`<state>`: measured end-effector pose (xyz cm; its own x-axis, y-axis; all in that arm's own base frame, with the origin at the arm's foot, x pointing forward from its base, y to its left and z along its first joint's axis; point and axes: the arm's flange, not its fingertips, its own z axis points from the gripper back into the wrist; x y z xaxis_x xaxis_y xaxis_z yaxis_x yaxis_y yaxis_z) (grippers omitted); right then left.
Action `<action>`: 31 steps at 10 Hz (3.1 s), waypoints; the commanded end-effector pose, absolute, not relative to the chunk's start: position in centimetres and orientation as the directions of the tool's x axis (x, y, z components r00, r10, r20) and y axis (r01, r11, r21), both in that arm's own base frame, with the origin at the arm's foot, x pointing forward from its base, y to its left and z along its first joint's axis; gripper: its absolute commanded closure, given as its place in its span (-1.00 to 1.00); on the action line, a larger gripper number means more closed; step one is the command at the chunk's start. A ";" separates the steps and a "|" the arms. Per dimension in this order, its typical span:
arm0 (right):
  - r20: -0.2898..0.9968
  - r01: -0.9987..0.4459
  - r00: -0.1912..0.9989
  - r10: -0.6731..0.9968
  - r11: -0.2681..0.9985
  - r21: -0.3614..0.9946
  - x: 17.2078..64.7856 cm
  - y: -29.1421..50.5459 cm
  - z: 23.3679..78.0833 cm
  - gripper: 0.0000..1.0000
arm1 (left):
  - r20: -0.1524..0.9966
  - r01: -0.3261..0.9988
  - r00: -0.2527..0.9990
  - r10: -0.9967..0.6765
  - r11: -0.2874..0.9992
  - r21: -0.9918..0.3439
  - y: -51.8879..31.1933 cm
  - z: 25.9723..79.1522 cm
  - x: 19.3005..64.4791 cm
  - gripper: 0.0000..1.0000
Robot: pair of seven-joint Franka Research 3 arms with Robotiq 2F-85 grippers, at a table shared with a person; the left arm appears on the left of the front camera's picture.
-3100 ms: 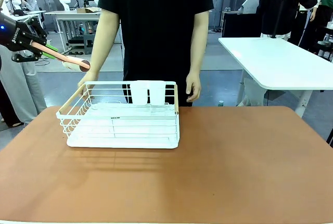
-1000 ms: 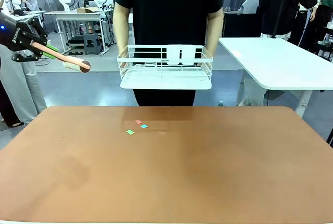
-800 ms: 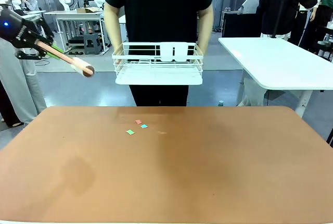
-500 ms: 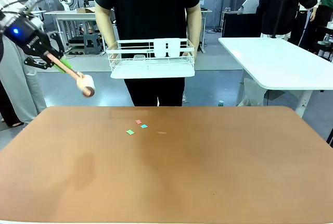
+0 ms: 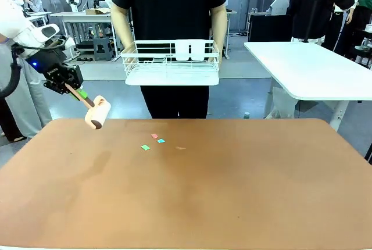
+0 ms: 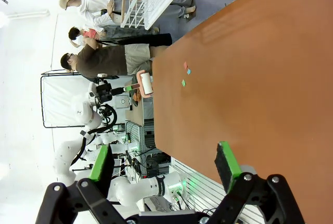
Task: Clean the table.
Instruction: Clean the table with the Lint Roller when the human lifts the Dish drying rack.
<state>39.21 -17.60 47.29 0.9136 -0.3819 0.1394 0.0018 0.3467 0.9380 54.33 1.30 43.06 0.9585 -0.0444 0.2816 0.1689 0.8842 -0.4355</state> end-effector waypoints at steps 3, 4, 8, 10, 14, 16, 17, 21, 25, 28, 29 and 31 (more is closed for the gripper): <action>0.146 -0.010 0.915 -0.377 0.341 0.940 39.1 -17.6 47.5 -1.00 | 0.277 0.138 0.961 -0.007 0.880 -0.454 1.5 42.2 54.7 0.59; 0.146 -0.010 0.915 -0.377 0.341 0.940 39.1 -17.6 47.5 -1.00 | 0.277 0.138 0.961 -0.007 0.880 -0.454 1.5 42.2 54.7 0.59; 0.146 -0.010 0.915 -0.377 0.341 0.940 39.1 -17.6 47.5 -1.00 | 0.250 0.076 0.967 0.057 0.867 -0.493 2.0 40.7 55.8 0.59; 0.146 -0.010 0.915 -0.377 0.341 0.940 39.1 -17.6 47.5 -1.00 | 0.217 0.080 0.975 0.039 0.855 -0.512 1.0 38.9 57.6 0.59; 0.146 -0.010 0.915 -0.377 0.341 0.940 39.1 -17.6 47.5 -1.00 | 0.192 0.088 0.981 0.026 0.821 -0.563 -1.1 35.6 58.1 0.59; 0.146 -0.010 0.915 -0.377 0.341 0.940 39.1 -17.6 47.5 -1.00 | 0.170 0.078 0.985 0.029 0.806 -0.587 -2.3 34.1 58.4 0.59; 0.146 -0.010 0.915 -0.377 0.341 0.940 39.1 -17.6 47.5 -1.00 | 0.156 0.069 0.987 0.029 0.805 -0.589 -2.6 33.4 58.6 0.59; 0.146 -0.010 0.915 -0.377 0.341 0.940 39.1 -17.6 47.5 -1.00 | 0.107 0.034 0.994 0.037 0.802 -0.596 -3.4 30.2 59.0 0.59; 0.146 -0.010 0.915 -0.377 0.341 0.940 39.1 -17.6 47.5 -1.00 | 0.058 0.041 0.998 -0.005 0.763 -0.646 -7.1 26.0 58.3 0.59; 0.146 -0.010 0.915 -0.377 0.341 0.940 39.1 -17.6 47.5 -1.00 | 0.036 0.067 0.998 -0.058 0.752 -0.655 -10.5 24.7 57.9 0.59; 0.146 -0.010 0.915 -0.377 0.341 0.940 39.1 -17.6 47.5 -1.00 | 0.026 0.068 0.997 -0.068 0.752 -0.656 -11.9 24.2 58.1 0.59; 0.146 -0.010 0.915 -0.377 0.341 0.940 39.1 -17.6 47.5 -1.00 | 0.016 0.069 0.997 -0.078 0.752 -0.656 -14.8 23.3 58.4 0.59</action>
